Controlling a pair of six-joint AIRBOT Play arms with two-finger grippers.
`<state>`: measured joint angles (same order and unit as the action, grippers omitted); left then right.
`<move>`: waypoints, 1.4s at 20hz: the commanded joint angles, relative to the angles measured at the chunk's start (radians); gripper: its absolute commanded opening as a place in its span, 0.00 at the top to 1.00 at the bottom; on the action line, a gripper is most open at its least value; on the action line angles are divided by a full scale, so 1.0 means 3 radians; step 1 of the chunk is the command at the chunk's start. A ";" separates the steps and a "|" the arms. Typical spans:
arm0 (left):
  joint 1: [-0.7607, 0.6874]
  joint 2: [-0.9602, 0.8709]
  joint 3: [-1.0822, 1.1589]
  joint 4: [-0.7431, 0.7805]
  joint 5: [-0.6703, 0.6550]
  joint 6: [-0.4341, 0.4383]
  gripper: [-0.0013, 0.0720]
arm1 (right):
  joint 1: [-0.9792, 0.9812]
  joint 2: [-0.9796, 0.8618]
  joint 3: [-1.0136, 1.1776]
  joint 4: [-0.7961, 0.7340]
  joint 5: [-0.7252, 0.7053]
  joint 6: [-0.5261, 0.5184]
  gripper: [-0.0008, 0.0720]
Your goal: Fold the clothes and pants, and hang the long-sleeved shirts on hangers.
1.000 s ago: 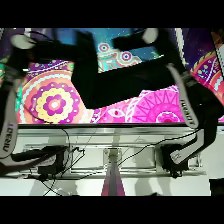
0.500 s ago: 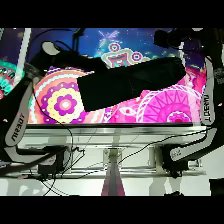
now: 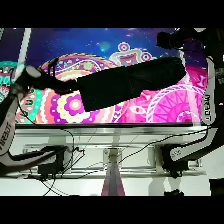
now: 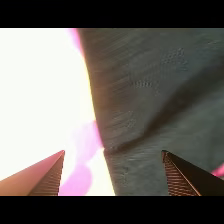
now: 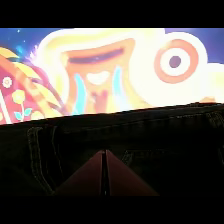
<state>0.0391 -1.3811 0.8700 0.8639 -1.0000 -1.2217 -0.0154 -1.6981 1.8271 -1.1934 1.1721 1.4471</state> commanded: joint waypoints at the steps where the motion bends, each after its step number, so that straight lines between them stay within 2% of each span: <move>1: -0.0050 0.0055 -0.0654 -0.0716 0.0445 0.0612 0.03 | 0.0023 -0.0001 -0.0001 -0.0006 -0.0117 -0.0005 0.95; 2: -0.0123 0.0003 -0.0679 -0.0958 0.0467 0.0816 0.04 | 0.0041 -0.0003 -0.0001 -0.0006 -0.0150 -0.0005 0.95; 4: -0.0298 -0.0095 -0.0675 -0.1246 0.0713 0.0885 0.04 | 0.0108 -0.0003 -0.0032 -0.0005 -0.0151 -0.0006 0.95; 5: -0.0378 -0.0135 -0.0675 -0.1322 0.0860 0.0884 0.08 | 0.0150 -0.0003 -0.0085 -0.0011 -0.0148 -0.0036 0.95; 6: -0.0443 -0.0173 -0.0671 -0.1366 0.0946 0.0884 0.30 | 0.0201 -0.0003 -0.0175 -0.0043 -0.0151 -0.0134 0.95; 7: -0.0469 -0.0189 -0.0656 -0.1362 0.0945 0.0884 0.67 | 0.0245 -0.0003 -0.0287 -0.0057 -0.0154 -0.0178 0.95; 8: -0.0472 -0.0188 -0.0637 -0.1349 0.0921 0.0895 0.92 | 0.0291 -0.0003 -0.0436 -0.0053 -0.0155 -0.0178 0.95; 12: -0.0271 -0.0098 -0.0296 -0.0827 0.0456 0.0880 0.94 | 0.0525 -0.0003 -0.1082 -0.0050 -0.0182 -0.0178 0.95; 16: -0.0029 0.0310 0.0225 -0.0092 -0.0022 0.0420 0.94 | 0.0937 -0.0017 -0.1448 -0.0046 -0.0596 -0.0175 0.96; 17: 0.0009 0.0454 0.0324 -0.0037 -0.0145 0.0350 0.94 | 0.1086 -0.0051 -0.1446 -0.0015 -0.0712 -0.0139 0.96; 19: 0.0055 0.0734 0.0399 -0.0034 -0.0326 0.0354 0.94 | 0.1391 -0.0114 -0.1445 0.0070 -0.1005 0.0160 0.96; 21: 0.0106 0.1021 0.0398 0.0004 -0.0346 0.0355 0.94 | 0.1762 -0.0182 -0.1443 0.0200 -0.1266 0.0401 0.96; 23: 0.0220 0.1249 0.0398 0.0004 -0.0317 0.0354 0.94 | 0.2131 -0.0220 -0.1443 0.0403 -0.1453 0.0401 0.96; 28: 0.0479 0.1577 0.0398 -0.0062 -0.0282 0.0342 0.94 | 0.2740 -0.0234 -0.1424 0.0477 -0.1911 0.0401 0.96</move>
<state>0.1455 -0.9668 0.9859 0.8509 -1.0847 -1.1164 0.7105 -1.7638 1.3964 -1.0847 0.6918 1.5536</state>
